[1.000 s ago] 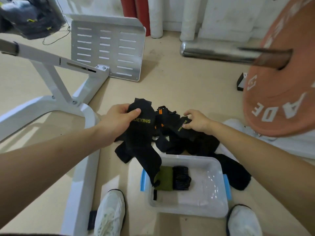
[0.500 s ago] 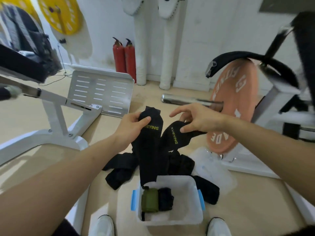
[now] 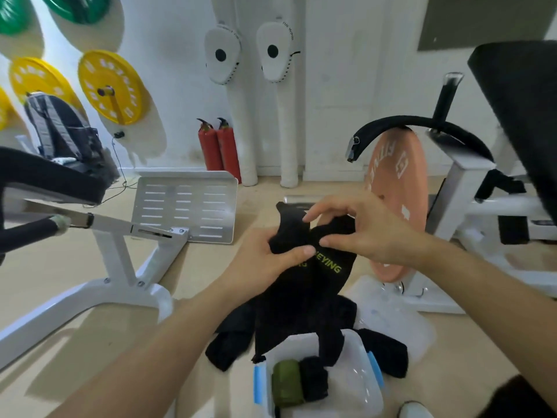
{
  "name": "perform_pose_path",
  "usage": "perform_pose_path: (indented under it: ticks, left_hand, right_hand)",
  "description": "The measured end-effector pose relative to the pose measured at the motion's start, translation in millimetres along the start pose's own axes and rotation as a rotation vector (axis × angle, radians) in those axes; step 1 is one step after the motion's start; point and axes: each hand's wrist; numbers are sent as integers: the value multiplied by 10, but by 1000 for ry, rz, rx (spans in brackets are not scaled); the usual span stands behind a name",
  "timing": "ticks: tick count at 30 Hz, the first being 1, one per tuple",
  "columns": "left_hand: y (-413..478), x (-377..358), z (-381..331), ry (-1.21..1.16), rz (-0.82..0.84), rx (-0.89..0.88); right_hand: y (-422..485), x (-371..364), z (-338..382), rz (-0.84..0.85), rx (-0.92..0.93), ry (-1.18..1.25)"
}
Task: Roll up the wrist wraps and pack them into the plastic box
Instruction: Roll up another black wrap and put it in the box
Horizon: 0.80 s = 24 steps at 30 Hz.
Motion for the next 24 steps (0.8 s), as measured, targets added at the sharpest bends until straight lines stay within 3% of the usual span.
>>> perform_pose_path:
  ticks: [4,8,10,11,13,14,16,19,24]
  left_hand:
    - [28,-54,5,-81,-41,113]
    - [100,-4,16,-164,-148,198]
    - [128,32,13,-205,-203,236]
    - [145,55,10,-223,-230,256]
    - [173,108,23,-230,-265,279]
    - [181,129,36,-220,-268,281]
    - [179,151,56,-181,-257,273]
    - [149,149,64,-114,-231,257]
    - [147,165,83,-97,-248,295]
  right_hand:
    - [-25,-133,-12,-15,-23,-17]
    - [31,-166,-128,-217,-108,-84]
    - [35,-178,-205,-351,-412,104]
    - [33,-174,-233,-388,-621,337]
    - [30,-163,-303,-274,-947,790]
    - [23,-170,-304,-160,-997,880]
    - [24,-225,-317,-50,-911,911]
    - [81,-324,-279,-191,-677,908]
    - [89,-349,-281,-382,-450,738]
Point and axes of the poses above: each hand's wrist, its own y-axis towards the middle knuckle, its own x-axis out of the back of the hand, z = x × y, and after that the axes turned 7 degrees about -z, right-handed
